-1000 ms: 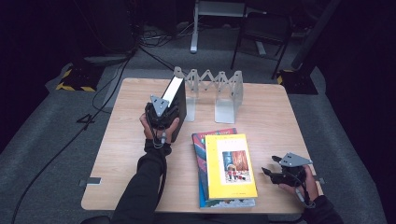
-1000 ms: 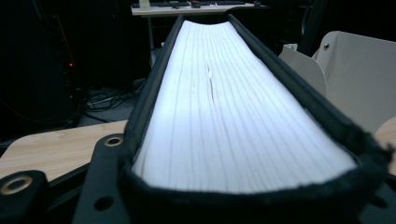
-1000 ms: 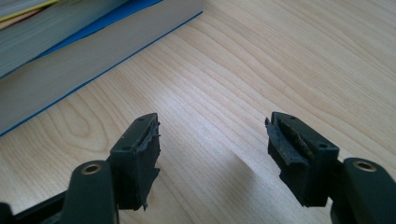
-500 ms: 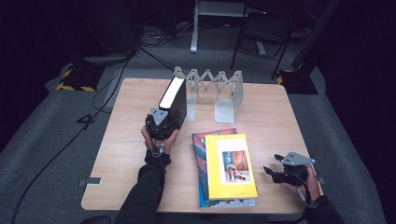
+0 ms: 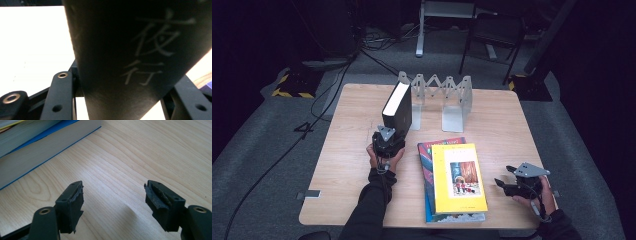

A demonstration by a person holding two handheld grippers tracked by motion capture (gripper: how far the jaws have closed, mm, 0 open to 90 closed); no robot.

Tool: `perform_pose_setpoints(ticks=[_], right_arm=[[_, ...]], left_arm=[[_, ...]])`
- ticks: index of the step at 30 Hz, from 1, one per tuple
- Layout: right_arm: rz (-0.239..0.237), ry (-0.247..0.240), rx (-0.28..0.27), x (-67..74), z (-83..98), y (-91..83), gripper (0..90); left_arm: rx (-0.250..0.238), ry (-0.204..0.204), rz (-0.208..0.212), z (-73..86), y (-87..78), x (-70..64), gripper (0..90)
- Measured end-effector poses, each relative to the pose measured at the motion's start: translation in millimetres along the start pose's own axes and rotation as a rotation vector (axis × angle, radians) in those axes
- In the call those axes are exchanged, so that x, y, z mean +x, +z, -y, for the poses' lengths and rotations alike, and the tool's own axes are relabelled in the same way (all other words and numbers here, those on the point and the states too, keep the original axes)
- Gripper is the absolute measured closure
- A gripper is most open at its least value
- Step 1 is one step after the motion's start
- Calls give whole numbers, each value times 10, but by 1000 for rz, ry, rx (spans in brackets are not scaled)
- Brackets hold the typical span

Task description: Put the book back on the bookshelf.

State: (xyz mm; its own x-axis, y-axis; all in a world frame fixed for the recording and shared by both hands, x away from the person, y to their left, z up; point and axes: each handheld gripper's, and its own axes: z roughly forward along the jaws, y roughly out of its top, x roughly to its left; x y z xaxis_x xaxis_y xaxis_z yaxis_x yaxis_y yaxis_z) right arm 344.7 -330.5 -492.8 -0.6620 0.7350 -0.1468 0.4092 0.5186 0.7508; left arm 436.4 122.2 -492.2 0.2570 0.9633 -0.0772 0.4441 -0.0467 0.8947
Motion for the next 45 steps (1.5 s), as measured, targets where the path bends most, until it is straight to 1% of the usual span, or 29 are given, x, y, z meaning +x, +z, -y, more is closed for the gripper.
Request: perform_pose_setpoints(ticks=[4, 7, 9, 11, 14, 17, 18, 21, 22, 25, 27, 28, 30, 33, 36, 38, 41, 42, 43, 44, 45], right_arm=[[3, 0, -1, -3, 2, 1, 306], [3, -1, -2, 0, 3, 3, 306], [2, -2, -1, 2, 3, 6, 307], [2, -5, 2, 5, 3, 9, 307], [-2, -5, 4, 5, 3, 17, 308], [-3, -9, 4, 6, 1, 17, 308], [-5, -12, 1, 8, 0, 15, 309], [-8, -11, 5, 5, -1, 19, 309], [-6, -10, 6, 4, 0, 23, 312], [-10, -15, 12, 12, 1, 27, 314], [-10, -20, 12, 14, 4, 32, 314], [-10, -20, 14, 12, 7, 35, 314], [-9, -15, 18, 12, 10, 36, 322], [1, -16, 15, 6, 8, 28, 328], [2, -15, 16, 7, 8, 26, 327], [2, -21, 15, 15, 6, 27, 326], [1, -26, 19, 25, -1, 29, 325], [1, -28, 20, 27, -2, 30, 325], [0, -28, 20, 30, -2, 29, 325], [0, -29, 19, 32, -2, 28, 325], [-1, -28, 19, 31, -1, 27, 325]], left_arm=[[-5, -3, -46, -23, 65, -85, 509], [-7, -37, -71, -61, 141, -138, 511], [-5, -37, -89, -89, 186, -163, 512], [-3, -46, -107, -118, 235, -190, 512], [1, -56, -122, -163, 307, -210, 511], [2, -56, -121, -187, 348, -202, 510], [2, -63, -127, -197, 368, -205, 509], [4, -59, -130, -230, 422, -203, 509], [15, -51, -133, -246, 433, -199, 509], [16, -60, -132, -277, 472, -190, 508], [17, -53, -128, -281, 480, -184, 506], [24, -55, -123, -282, 471, -181, 505], [24, -76, -113, -272, 441, -177, 505], [27, -72, -106, -256, 409, -184, 499], [33, -68, -78, -230, 319, -152, 493], [30, -74, -63, -207, 267, -139, 489], [28, -68, -65, -191, 228, -143, 491], [29, -59, -70, -191, 230, -146, 493], [23, -58, -80, -192, 241, -162, 495], [24, -47, -91, -197, 250, -173, 497], [13, -48, -105, -200, 266, -189, 499]])
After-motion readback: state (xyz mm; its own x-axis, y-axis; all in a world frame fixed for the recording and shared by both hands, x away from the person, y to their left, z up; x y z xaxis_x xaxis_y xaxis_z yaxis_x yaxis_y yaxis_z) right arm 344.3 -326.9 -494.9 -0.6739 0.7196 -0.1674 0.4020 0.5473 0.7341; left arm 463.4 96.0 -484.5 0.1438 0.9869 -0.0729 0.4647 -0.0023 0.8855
